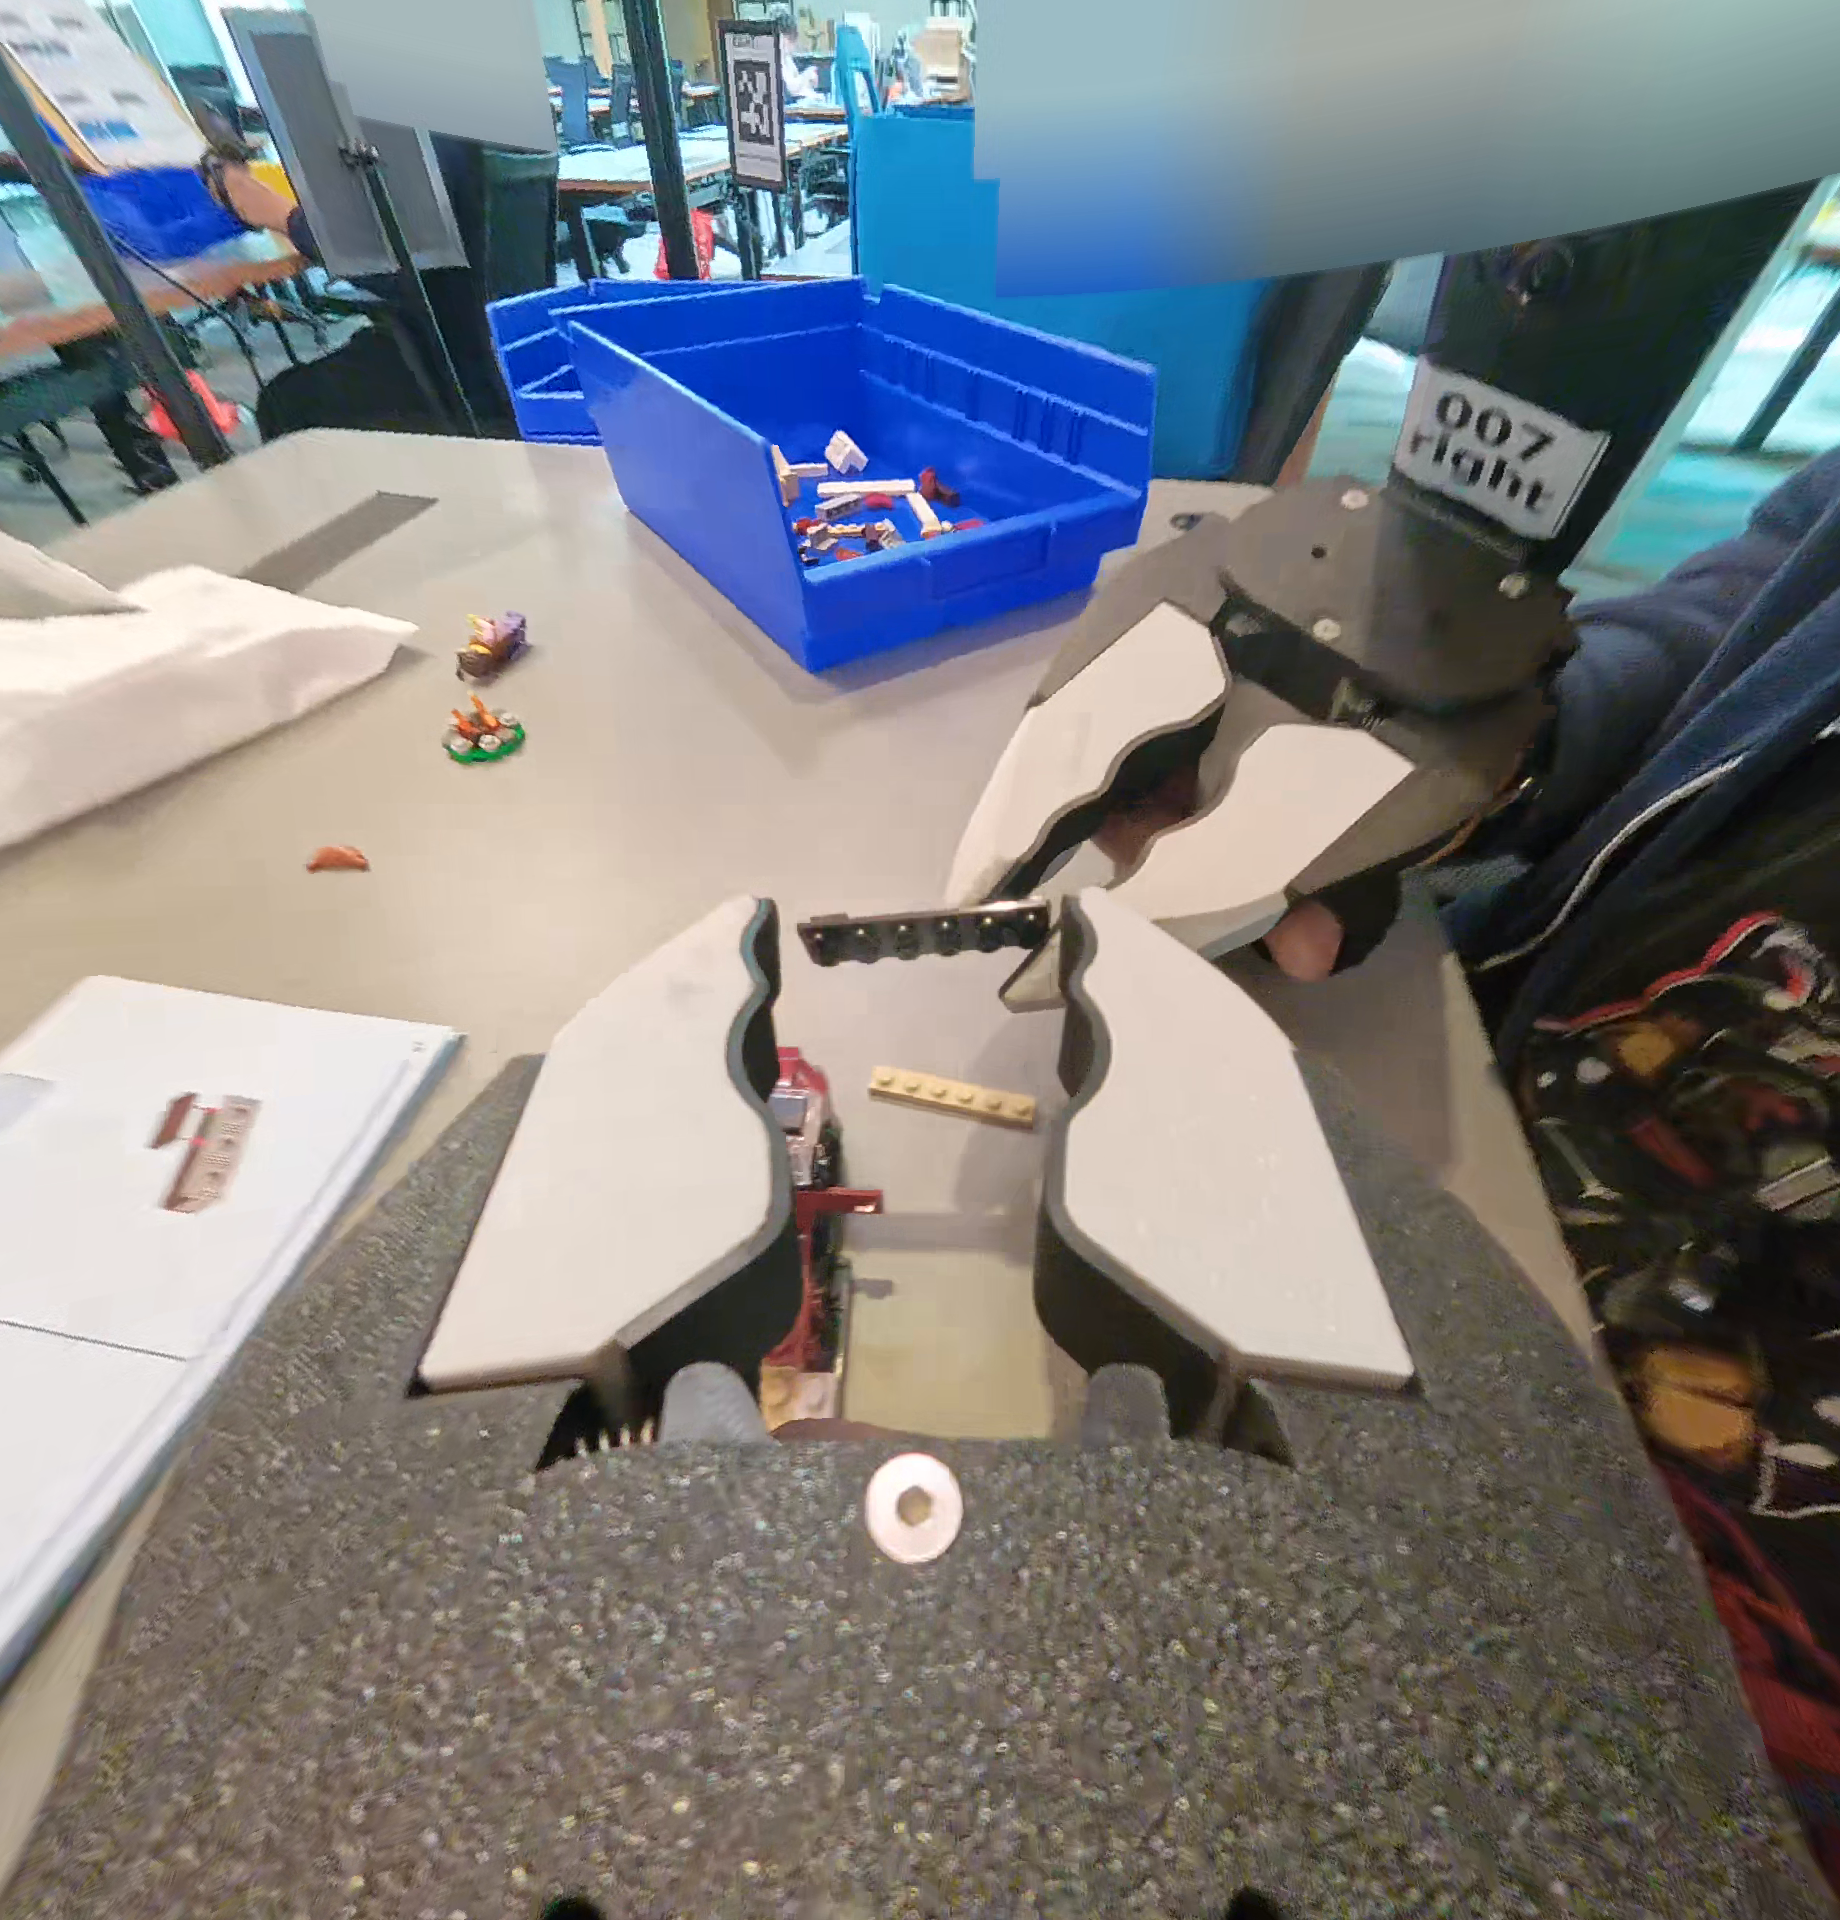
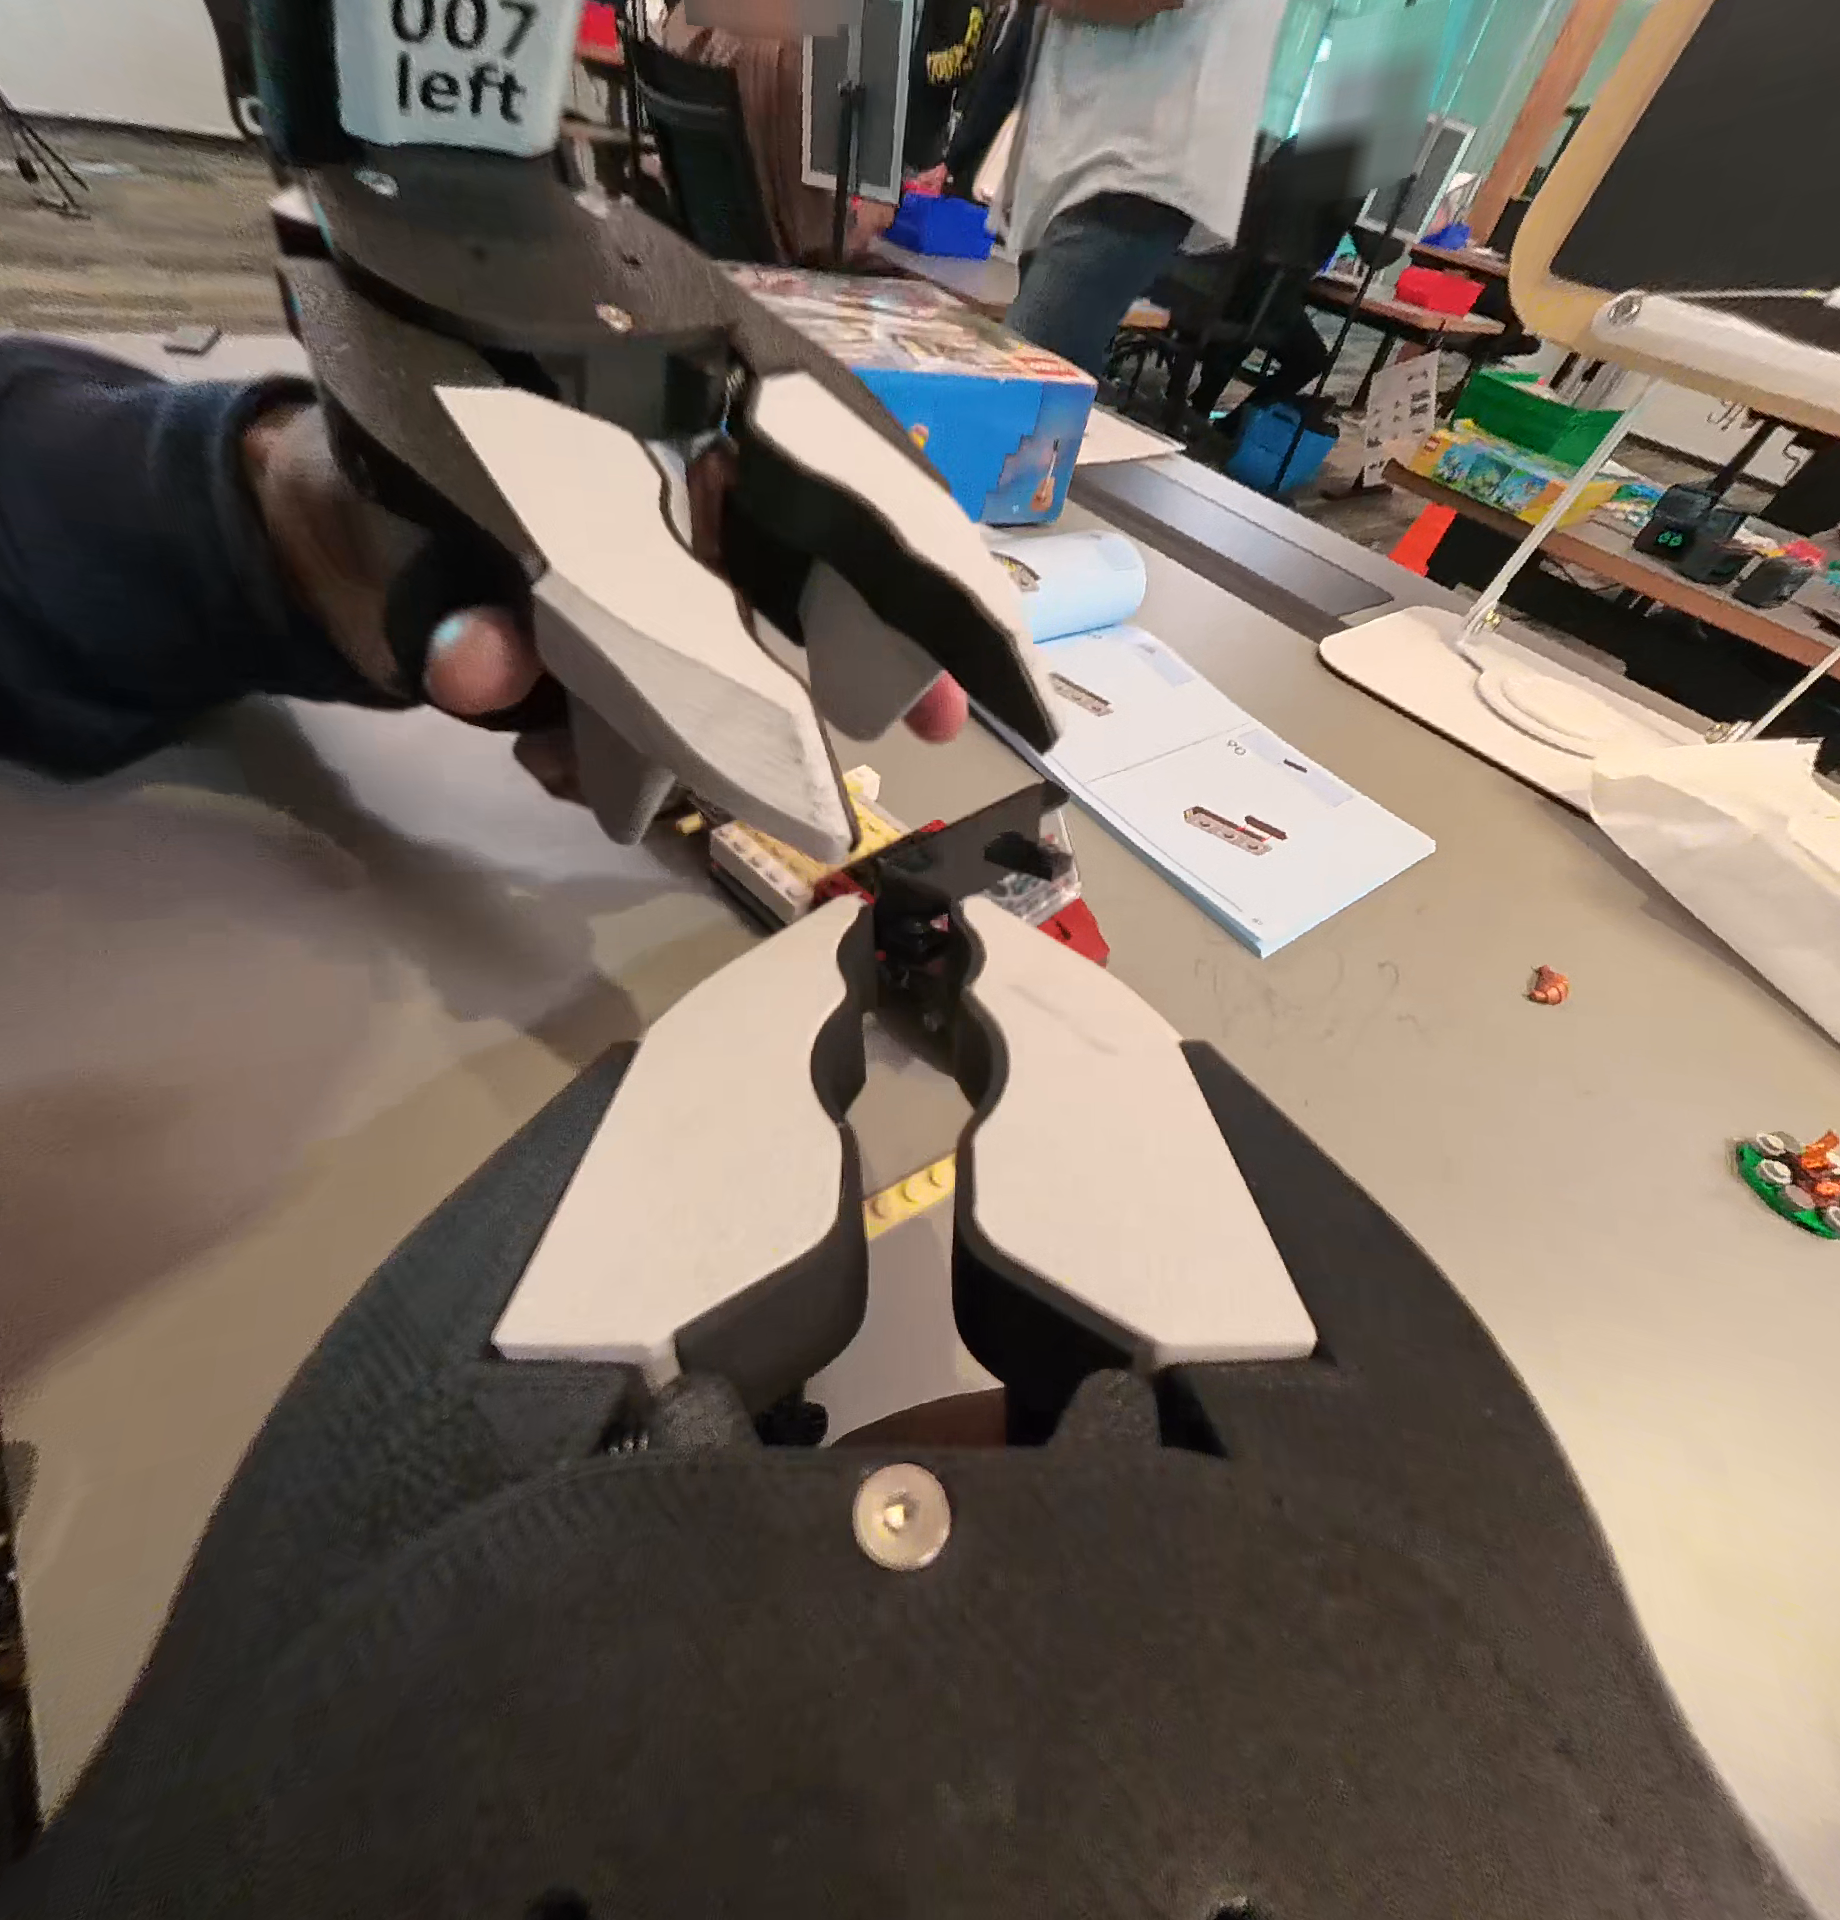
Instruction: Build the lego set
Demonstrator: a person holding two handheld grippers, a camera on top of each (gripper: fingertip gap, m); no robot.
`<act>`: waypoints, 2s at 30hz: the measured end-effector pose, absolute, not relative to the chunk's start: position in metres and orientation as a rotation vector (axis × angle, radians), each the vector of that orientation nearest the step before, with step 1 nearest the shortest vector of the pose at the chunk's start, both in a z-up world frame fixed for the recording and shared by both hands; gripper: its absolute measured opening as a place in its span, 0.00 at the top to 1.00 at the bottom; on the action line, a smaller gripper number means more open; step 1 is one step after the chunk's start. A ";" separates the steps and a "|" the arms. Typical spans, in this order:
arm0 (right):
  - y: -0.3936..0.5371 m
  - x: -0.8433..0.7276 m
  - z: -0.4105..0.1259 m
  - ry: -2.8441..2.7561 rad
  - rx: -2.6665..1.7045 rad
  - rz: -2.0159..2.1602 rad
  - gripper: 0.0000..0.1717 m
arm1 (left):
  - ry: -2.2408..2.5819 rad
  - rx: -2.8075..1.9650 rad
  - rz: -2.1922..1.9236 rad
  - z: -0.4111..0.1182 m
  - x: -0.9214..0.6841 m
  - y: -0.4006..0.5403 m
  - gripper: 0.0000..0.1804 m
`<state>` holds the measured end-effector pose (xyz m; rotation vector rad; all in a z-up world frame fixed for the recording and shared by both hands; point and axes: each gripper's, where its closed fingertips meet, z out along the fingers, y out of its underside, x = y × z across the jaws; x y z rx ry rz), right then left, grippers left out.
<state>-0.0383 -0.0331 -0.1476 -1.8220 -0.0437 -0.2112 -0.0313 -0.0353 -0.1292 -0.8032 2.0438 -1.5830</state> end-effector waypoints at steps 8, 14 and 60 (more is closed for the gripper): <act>-0.031 -0.042 -0.137 -0.045 -1.741 -0.242 0.93 | 2.011 -0.939 -1.767 -0.125 -0.031 -0.039 0.71; -0.029 -0.043 -0.136 -0.025 -1.738 -0.244 0.93 | 2.006 -0.917 -1.750 -0.127 -0.031 -0.041 0.72; -0.047 -0.027 -0.231 -0.466 -2.360 0.227 0.69 | 2.083 -0.702 -1.705 -0.130 -0.050 -0.033 0.73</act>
